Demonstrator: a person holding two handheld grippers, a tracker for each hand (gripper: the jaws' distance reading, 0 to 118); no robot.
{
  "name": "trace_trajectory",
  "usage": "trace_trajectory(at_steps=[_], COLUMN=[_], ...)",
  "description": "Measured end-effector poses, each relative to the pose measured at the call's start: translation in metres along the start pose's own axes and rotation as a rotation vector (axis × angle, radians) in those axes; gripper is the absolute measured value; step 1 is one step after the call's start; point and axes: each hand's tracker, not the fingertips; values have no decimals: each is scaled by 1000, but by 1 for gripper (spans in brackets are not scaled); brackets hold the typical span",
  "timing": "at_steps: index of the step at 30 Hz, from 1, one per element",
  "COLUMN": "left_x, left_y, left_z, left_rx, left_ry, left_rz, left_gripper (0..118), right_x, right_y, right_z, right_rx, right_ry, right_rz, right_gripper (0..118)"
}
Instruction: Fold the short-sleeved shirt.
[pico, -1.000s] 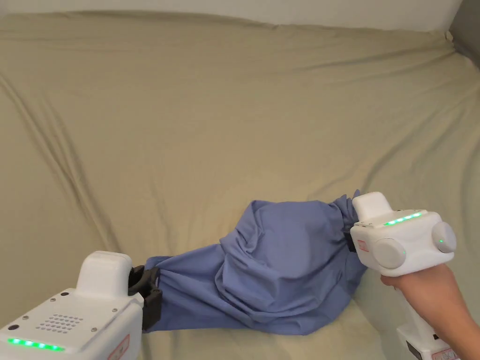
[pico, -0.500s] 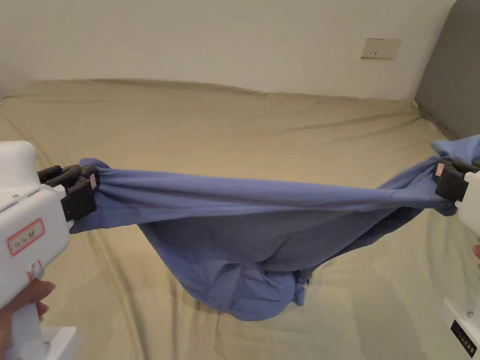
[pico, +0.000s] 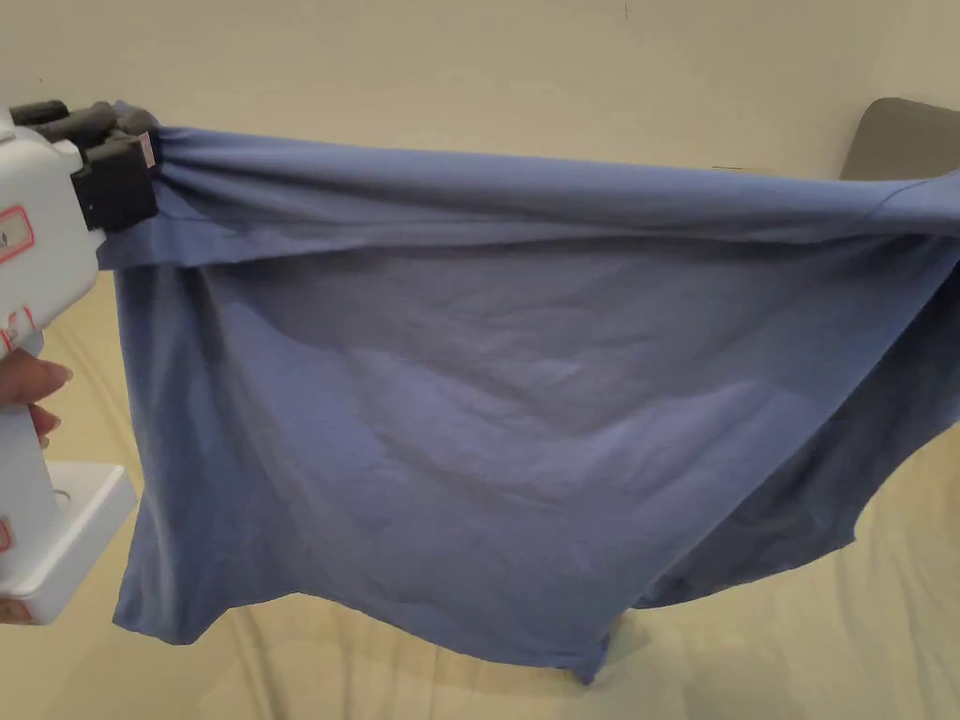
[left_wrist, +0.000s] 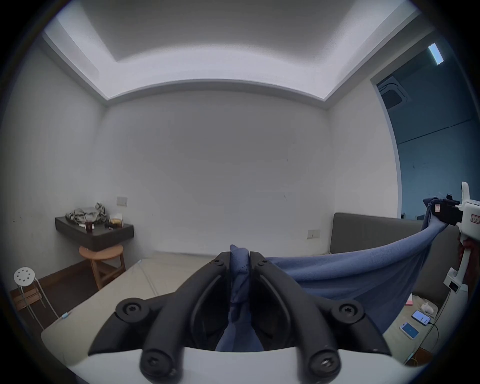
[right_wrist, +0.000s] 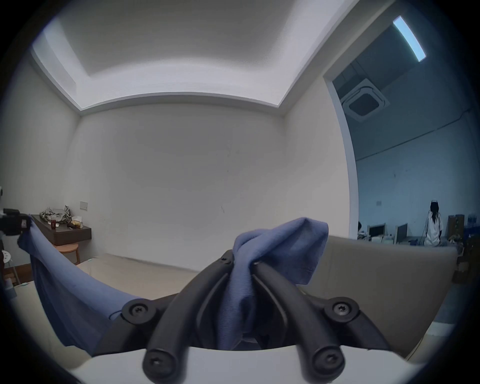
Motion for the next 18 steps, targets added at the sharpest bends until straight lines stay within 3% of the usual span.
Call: trace_trajectory(at_steps=[6,18], left_x=[-5,-18], left_y=[34,76], left_z=[-14,-85], left_rx=[52,43], left_ry=[8,11], left_rz=[-33,-51], left_gripper=[10,10], right_x=[-5,-31], right_y=[33,87], right_z=[-8,-85], right_rx=[61,142], right_ry=[-4,-22], right_rz=[-3,122], right_gripper=[4,4])
